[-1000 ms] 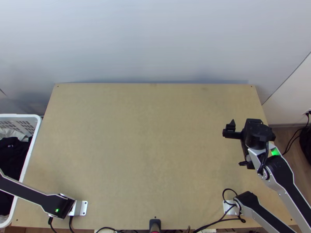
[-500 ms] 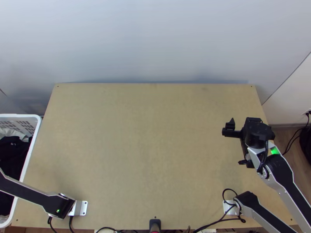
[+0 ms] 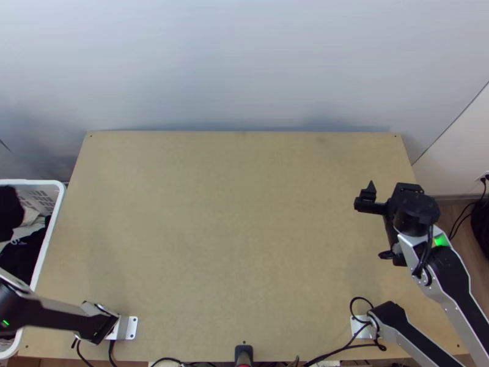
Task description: Fold the t-shirt
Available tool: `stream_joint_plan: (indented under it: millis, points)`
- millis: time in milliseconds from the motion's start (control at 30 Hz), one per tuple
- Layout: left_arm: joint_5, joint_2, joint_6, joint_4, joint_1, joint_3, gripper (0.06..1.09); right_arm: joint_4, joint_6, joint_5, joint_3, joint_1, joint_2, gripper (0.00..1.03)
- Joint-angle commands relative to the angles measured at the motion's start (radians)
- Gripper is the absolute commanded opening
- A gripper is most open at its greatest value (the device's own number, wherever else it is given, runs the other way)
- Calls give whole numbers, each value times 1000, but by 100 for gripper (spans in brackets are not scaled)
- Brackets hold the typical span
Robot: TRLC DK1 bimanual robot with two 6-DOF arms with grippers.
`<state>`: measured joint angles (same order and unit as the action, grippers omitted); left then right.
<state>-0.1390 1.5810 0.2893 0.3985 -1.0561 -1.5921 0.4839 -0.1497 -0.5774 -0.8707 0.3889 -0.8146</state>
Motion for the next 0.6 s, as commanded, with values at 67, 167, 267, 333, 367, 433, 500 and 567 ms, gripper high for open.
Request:
stream_joint_plan:
  millis: [67, 167, 267, 333, 367, 433, 500, 567]
  points:
    - [-51, -378, 30, -10, 159, -3, 9, -7, 18, 1, 35, -2, 84, 98]
    - [-51, -470, 42, -26, 237, -3, 9, -4, 21, 1, 38, -2, 112, 98]
    - [-51, -544, 86, -10, 347, -2, 9, 1, 27, 1, 42, -2, 135, 98]
    - [-48, -582, 120, 33, 469, -2, 9, 4, 30, 1, 41, -2, 150, 98]
    - [-34, -596, 132, 60, 544, -3, 9, 5, 35, 1, 41, -2, 158, 98]
    - [33, -610, 136, 117, 725, -2, 9, 9, 42, 1, 36, -2, 169, 98]
    - [139, -610, 136, 174, 930, -2, 9, 10, 44, 1, 33, -2, 180, 98]
    - [225, -610, 136, 204, 1094, 12, 9, 15, 44, 1, 33, -1, 193, 98]
